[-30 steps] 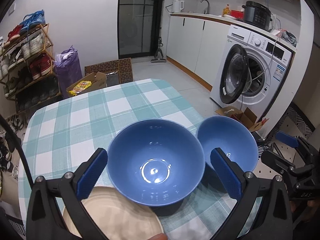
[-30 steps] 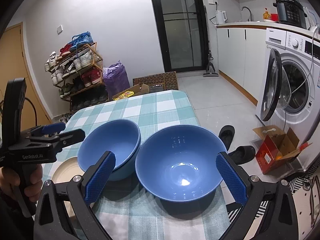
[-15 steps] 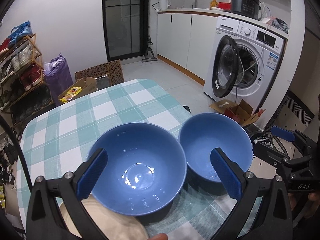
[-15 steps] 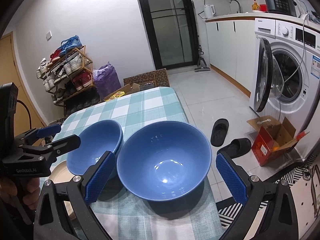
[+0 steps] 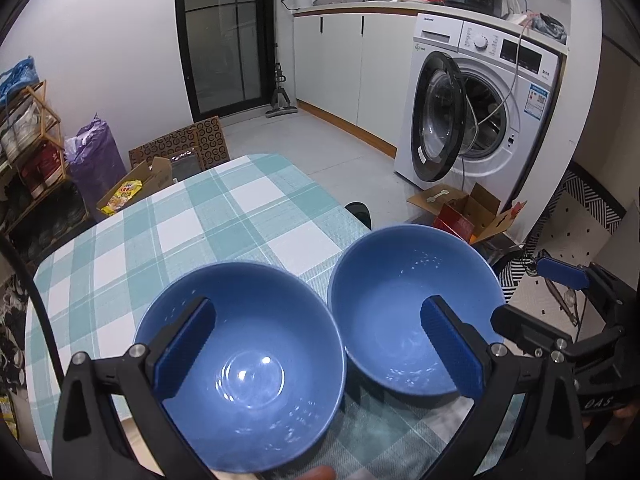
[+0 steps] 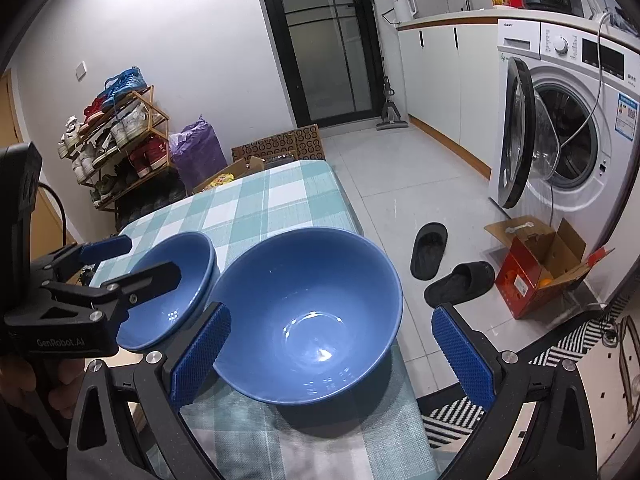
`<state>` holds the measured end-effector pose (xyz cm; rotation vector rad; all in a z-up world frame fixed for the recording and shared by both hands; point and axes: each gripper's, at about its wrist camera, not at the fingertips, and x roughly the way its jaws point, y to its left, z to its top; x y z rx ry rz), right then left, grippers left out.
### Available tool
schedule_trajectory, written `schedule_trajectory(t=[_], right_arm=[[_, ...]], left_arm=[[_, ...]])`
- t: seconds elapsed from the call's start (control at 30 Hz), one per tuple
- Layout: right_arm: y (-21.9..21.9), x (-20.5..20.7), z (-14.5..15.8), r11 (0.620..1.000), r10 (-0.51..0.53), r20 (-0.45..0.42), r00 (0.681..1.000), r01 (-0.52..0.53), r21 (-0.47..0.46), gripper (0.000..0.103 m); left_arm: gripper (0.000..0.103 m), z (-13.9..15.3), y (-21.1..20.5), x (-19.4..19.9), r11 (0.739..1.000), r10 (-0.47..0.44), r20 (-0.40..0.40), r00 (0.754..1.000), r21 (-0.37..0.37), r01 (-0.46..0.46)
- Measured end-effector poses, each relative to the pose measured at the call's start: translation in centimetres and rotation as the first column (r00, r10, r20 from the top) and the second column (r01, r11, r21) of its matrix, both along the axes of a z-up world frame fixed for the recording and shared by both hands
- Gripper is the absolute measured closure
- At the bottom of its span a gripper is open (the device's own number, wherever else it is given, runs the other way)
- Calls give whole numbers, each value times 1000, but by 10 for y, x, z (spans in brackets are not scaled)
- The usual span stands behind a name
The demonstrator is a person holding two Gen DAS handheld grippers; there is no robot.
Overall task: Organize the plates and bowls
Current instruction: 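Move both tools to the rim of the nested blue bowls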
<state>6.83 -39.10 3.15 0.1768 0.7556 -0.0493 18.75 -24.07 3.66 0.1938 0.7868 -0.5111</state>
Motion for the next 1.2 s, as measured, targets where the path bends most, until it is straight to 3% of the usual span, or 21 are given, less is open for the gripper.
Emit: schedule_trajectory(t=[0.33, 1.2], right_arm=[[-3, 5, -9, 1000, 4, -19, 1000, -4, 18, 1], [-32, 19, -45, 997, -43, -113, 993, 50, 58, 1]], left_arm=[[0, -6, -20, 12, 996, -2, 40, 999, 92, -1], [0, -21, -54, 36, 988, -76, -12, 997, 132, 77]])
